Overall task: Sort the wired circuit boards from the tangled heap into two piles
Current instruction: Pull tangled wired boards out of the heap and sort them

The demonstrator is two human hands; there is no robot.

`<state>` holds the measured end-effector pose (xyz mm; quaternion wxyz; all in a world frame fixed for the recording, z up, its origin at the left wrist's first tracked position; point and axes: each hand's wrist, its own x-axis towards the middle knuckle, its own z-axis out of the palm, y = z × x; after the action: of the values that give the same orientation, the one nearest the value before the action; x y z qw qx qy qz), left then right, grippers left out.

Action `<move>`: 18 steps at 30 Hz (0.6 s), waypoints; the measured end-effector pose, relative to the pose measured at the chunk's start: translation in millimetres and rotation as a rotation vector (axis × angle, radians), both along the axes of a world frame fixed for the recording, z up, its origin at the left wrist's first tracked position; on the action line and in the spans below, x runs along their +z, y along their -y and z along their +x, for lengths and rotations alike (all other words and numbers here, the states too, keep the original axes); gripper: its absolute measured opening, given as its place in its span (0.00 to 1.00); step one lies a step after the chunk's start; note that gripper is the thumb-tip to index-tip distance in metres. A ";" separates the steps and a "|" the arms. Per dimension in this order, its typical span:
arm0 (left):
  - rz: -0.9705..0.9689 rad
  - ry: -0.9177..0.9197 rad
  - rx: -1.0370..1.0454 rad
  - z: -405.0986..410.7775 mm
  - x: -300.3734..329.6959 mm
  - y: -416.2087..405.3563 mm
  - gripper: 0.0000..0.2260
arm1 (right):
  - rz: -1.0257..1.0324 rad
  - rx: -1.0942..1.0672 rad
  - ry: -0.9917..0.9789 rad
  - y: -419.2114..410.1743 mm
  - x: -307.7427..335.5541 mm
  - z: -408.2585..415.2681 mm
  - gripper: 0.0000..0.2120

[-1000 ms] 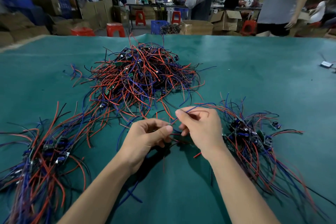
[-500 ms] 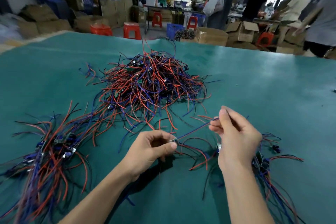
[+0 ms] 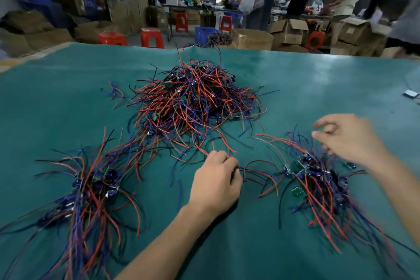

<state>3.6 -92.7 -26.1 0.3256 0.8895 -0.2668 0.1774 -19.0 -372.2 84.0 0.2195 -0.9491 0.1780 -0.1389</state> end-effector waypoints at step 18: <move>-0.609 -0.253 0.278 41.6 12.5 -13.3 0.07 | -0.031 0.088 -0.159 -162.2 -64.5 169.0 0.14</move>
<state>45.2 -79.5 -13.6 0.5790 0.7944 -0.0355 0.1800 150.0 -210.0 19.5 0.1956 -0.9674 0.1510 -0.0560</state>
